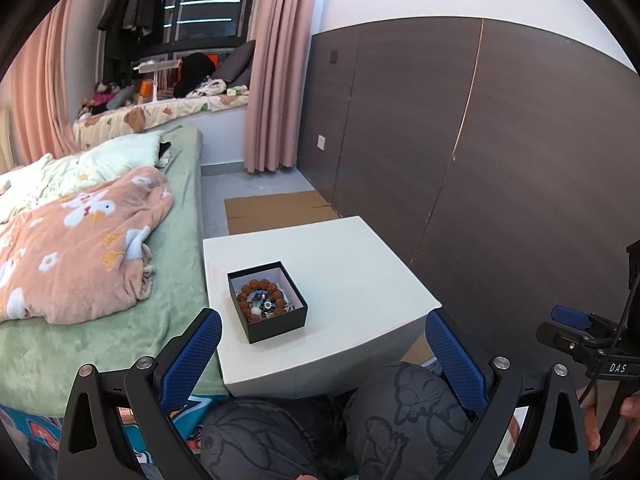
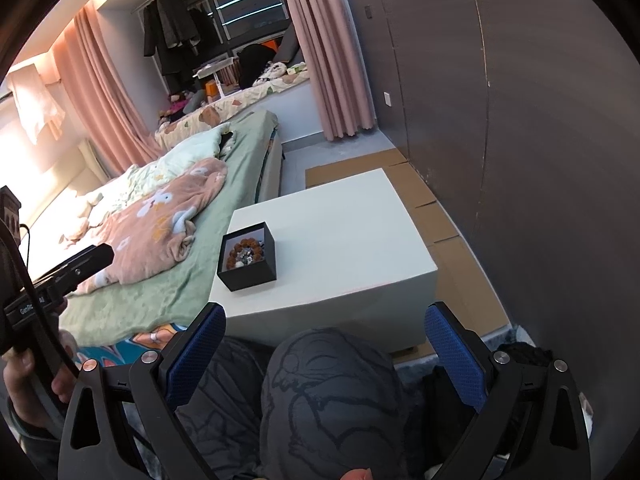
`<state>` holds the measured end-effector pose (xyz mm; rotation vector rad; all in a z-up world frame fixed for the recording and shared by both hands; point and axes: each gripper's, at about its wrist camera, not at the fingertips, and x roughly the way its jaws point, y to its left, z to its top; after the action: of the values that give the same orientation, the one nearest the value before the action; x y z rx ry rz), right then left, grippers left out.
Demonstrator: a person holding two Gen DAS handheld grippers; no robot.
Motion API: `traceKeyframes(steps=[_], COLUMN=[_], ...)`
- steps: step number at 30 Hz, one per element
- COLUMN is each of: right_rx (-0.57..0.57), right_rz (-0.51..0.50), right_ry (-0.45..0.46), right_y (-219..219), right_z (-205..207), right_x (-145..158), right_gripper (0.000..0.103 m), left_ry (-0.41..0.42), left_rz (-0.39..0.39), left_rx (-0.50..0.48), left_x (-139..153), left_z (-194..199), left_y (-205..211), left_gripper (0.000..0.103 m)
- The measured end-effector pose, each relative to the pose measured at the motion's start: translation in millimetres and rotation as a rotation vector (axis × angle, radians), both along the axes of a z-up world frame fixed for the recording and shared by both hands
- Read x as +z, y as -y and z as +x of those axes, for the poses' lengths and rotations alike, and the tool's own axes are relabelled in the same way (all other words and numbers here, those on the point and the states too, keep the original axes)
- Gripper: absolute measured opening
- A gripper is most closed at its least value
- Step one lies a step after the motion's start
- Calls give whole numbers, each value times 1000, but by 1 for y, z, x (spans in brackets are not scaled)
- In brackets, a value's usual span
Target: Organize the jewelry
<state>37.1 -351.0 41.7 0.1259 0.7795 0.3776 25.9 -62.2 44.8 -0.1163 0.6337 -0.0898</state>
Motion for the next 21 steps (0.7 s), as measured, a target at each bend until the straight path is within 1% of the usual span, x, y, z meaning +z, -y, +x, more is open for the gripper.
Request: traceKeyframes(steps=[7, 12, 21], right_rx=[-1, -2, -1], right_rz=[-1, -4, -5], right_ry=[-1, 3, 3], right_y=[1, 4, 3], right_z=[0, 0, 0], right_x=[0, 2, 1], right_gripper=[100, 100, 101], left_ry=[-1, -1, 4], left_rz=[1, -13, -11], left_rx=[8, 17, 11], left_x=[-1, -4, -4], left_z=[0, -2, -4], left_y=[-2, -5, -4], left_gripper=[102, 102, 102])
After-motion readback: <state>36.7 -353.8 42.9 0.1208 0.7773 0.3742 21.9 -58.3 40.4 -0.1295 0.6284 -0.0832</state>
